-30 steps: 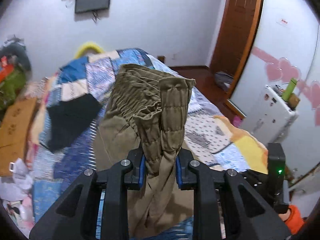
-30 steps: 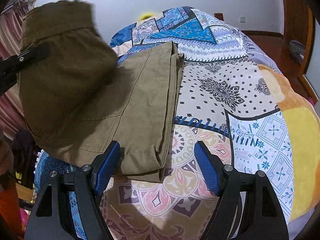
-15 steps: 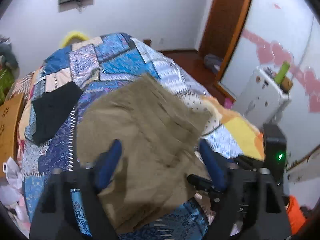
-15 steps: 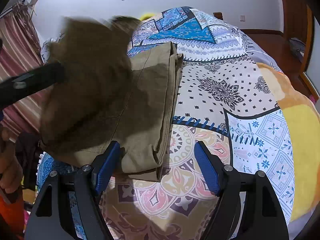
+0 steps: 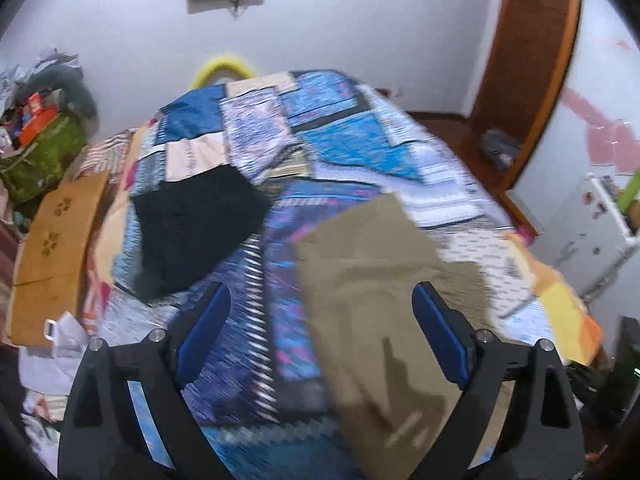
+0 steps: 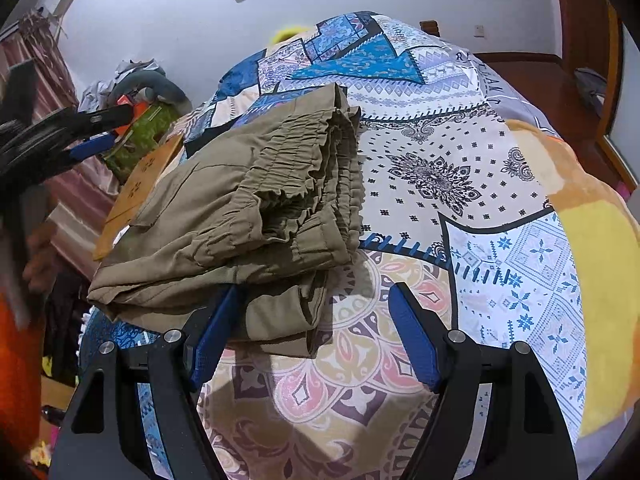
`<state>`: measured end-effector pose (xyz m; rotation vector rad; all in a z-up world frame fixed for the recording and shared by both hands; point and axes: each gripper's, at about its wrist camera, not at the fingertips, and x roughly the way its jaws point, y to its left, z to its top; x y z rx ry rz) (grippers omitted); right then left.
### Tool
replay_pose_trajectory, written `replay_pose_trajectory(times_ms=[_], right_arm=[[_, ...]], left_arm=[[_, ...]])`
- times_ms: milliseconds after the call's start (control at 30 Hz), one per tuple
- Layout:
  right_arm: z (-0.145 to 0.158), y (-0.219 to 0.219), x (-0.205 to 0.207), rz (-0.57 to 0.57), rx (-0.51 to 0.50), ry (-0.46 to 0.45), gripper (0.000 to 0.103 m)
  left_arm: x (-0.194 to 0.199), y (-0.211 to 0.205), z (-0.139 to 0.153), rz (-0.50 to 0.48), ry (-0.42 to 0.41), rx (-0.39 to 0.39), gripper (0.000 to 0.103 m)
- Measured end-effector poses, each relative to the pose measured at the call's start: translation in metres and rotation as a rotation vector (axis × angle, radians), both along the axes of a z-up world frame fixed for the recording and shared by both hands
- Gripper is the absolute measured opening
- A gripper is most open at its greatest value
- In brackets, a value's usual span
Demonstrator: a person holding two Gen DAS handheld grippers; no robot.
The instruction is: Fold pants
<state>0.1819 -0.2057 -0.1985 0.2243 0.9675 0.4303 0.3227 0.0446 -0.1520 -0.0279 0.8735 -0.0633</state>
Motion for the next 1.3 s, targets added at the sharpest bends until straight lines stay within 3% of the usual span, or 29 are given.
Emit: replay_pose_trajectory(times_ms=[233,400,467,567,633,833,933,1033,1300], right_arm=[[0.003,0.0,0.0,0.0,-0.028,-0.019,0.073],[0.0,-0.002,0.006,-0.007,-0.017,-0.006,0.073],[0.0,-0.003,0.008,-0.009,-0.022,-0.007,0.073],[-0.003,-0.003,0.012,-0.016,-0.026,-0.007,0.073],[-0.003,-0.004,0.012,-0.021,-0.023,-0.005,0.073],[0.0,-0.008,0.012,-0.036,-0.037,-0.013,0.073],[0.005,-0.016,0.01,-0.068,-0.019,-0.022,0.073],[0.01,-0.023,0.007,-0.092,-0.005,-0.021,0.073],[0.027,-0.027,-0.008,-0.104,-0.015,-0.062,0.075]], left_arm=[[0.074,0.012,-0.038,-0.001,0.124,0.068,0.093],[0.121,-0.005,-0.076,-0.06,0.235,0.061,0.093],[0.133,-0.01,-0.092,-0.044,0.26,0.097,0.093],[0.142,-0.018,-0.13,-0.013,0.311,0.256,0.096],[0.135,-0.014,-0.134,-0.015,0.257,0.276,0.103],[0.103,0.012,-0.126,-0.01,0.242,0.315,0.103],[0.078,0.031,-0.119,0.046,0.234,0.321,0.103],[0.037,0.052,-0.112,0.109,0.225,0.262,0.103],[-0.062,0.076,-0.106,0.092,0.231,0.088,0.103]])
